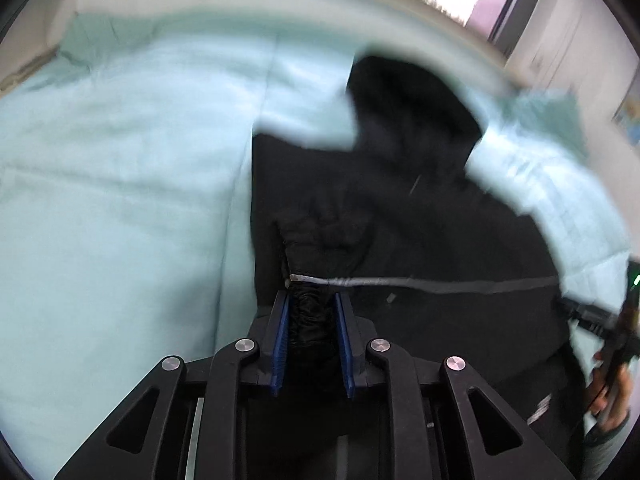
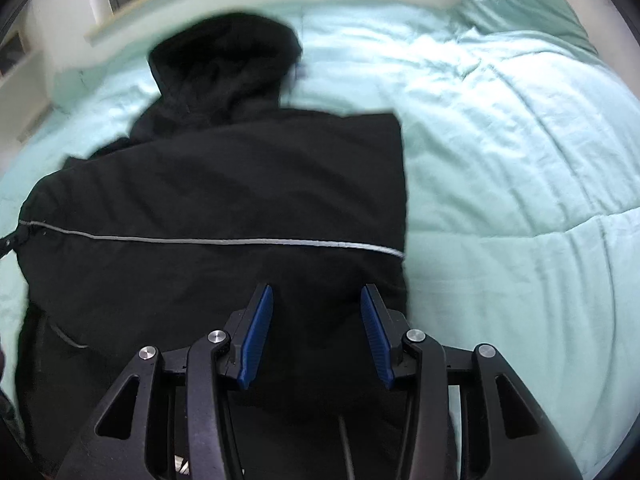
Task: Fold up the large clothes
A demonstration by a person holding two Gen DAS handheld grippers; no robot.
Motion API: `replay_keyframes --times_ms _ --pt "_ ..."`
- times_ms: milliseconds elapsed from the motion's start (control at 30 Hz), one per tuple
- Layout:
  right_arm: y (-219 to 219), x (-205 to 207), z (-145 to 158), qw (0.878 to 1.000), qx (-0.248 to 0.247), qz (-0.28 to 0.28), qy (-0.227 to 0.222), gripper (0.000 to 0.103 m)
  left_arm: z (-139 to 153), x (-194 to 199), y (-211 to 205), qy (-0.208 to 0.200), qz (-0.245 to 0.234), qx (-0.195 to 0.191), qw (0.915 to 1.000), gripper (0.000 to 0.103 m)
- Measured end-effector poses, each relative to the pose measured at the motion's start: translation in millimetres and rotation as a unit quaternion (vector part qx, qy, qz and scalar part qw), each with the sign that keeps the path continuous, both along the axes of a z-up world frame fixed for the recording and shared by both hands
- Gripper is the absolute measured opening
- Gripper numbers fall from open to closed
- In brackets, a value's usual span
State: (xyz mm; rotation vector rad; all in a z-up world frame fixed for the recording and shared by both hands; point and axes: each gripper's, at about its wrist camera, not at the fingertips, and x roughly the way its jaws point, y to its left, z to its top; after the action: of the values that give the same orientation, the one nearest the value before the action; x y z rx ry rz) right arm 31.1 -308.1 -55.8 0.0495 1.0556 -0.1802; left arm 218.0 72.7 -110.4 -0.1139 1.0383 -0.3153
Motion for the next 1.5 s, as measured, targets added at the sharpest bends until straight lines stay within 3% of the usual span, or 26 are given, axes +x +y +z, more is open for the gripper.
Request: replay_keyframes --times_ms 67,167,333,400,567,700,733,900,1067,1200,1267,1367,1500 --pt "5.6 7.4 -19.9 1.0 -0.027 0.003 0.014 0.054 -17.0 0.9 -1.9 0.005 -0.005 0.012 0.9999 0.028" --pt "5.4 7.2 -23.3 0.999 -0.031 0.005 0.015 0.054 -21.2 -0.9 -8.0 -0.007 -0.005 0.029 0.9995 0.029" --pt "-5.7 -11.4 2.4 1.0 0.006 0.003 0.013 0.053 16.1 -24.0 -1.2 -0.042 -0.013 0.023 0.9988 0.031" --pt "-4.7 -35.5 22.6 1.0 0.015 0.015 -0.006 0.053 32.4 -40.0 6.8 -0.053 -0.019 0.017 0.9983 0.032" --pt "-8.5 -103.2 63.9 0.999 0.035 0.014 -0.036 0.053 80.2 -101.4 30.3 -0.098 -0.037 0.052 0.9931 0.033" --pt "-26.6 -165.4 84.6 0.998 0.042 -0.005 -0.049 0.054 99.6 -158.8 48.9 -0.108 -0.042 0.054 0.9918 0.057" --pt "-28.9 -177.4 84.8 0.998 0.044 -0.008 -0.047 0.054 101.6 -171.7 51.6 -0.11 -0.045 0.05 0.9916 0.058" --pt "-43.6 -245.8 63.1 0.999 0.03 -0.025 -0.017 0.054 90.4 -238.3 73.2 -0.099 -0.052 0.035 0.9931 0.059" --pt "-55.3 -297.2 30.4 0.999 0.035 -0.035 0.007 0.054 53.7 -296.0 96.6 -0.06 -0.036 0.035 0.997 0.059" --pt "-63.0 -331.4 9.1 0.997 0.062 -0.052 0.013 0.054 21.0 -319.0 118.1 -0.013 -0.018 0.009 0.9997 0.059" --pt "-64.6 -341.3 1.5 0.996 0.073 -0.057 0.016 0.054 5.4 -328.4 130.1 0.013 -0.011 -0.027 0.9995 0.059" --pt "-67.1 -354.1 -7.4 0.994 0.088 -0.063 0.017 0.064 -15.1 -332.3 143.6 0.054 0.004 -0.097 0.9938 0.059" --pt "-69.0 -360.6 -10.9 0.991 0.114 -0.07 0.011 0.068 -15.2 -334.9 145.3 0.05 0.011 -0.165 0.9849 0.059"
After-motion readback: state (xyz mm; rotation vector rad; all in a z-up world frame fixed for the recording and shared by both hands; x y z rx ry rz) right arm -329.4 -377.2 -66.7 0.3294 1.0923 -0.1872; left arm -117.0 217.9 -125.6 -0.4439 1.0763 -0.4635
